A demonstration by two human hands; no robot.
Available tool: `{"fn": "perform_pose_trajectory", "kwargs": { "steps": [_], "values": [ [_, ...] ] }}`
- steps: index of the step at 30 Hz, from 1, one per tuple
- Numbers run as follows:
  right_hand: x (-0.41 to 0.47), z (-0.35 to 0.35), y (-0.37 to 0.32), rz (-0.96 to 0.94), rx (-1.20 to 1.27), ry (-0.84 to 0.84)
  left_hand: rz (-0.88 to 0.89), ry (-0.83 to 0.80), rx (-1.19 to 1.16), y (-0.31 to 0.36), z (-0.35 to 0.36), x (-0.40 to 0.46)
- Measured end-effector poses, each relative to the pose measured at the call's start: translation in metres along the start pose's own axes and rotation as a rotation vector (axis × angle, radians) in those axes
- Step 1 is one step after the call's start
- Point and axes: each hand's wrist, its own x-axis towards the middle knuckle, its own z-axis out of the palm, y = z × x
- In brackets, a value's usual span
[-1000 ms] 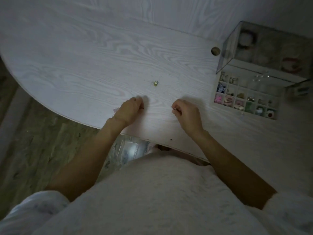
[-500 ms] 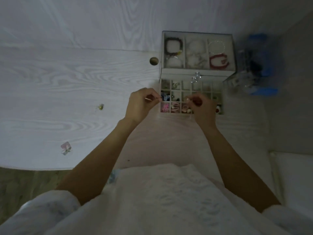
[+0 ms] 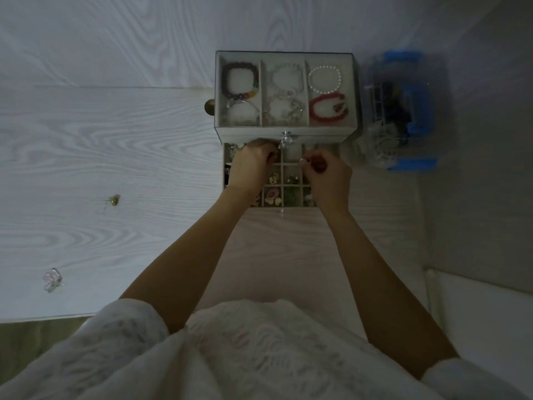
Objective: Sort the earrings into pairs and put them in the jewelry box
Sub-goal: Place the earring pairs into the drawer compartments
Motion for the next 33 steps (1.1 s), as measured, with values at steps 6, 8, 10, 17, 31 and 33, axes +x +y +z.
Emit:
{"fn": "perform_pose_trajectory", "kwargs": {
  "steps": [6, 8, 10, 17, 31, 33],
  "values": [
    [0.012, 0.002, -0.004, -0.037, -0.012, 0.002, 0.098, -0.01, 0.052, 0.0, -0.013, -0.004],
    [0.015, 0.005, -0.006, -0.074, -0.049, -0.02, 0.143, 0.033, 0.105, -0.006, -0.016, -0.012],
    [0.017, 0.009, -0.006, -0.127, -0.087, -0.052, 0.15, 0.049, 0.202, -0.01, -0.017, -0.019],
    [0.017, 0.018, -0.001, -0.2, -0.159, -0.065, 0.215, 0.08, 0.27, -0.018, -0.013, -0.034],
    [-0.066, 0.026, -0.044, -0.482, -0.276, -0.274, -0.046, 0.154, -0.016, -0.038, -0.067, -0.104],
    [-0.08, 0.05, -0.056, -0.541, -0.244, -0.367, -0.194, 0.176, -0.034, -0.059, -0.08, -0.136]
  ]
}}
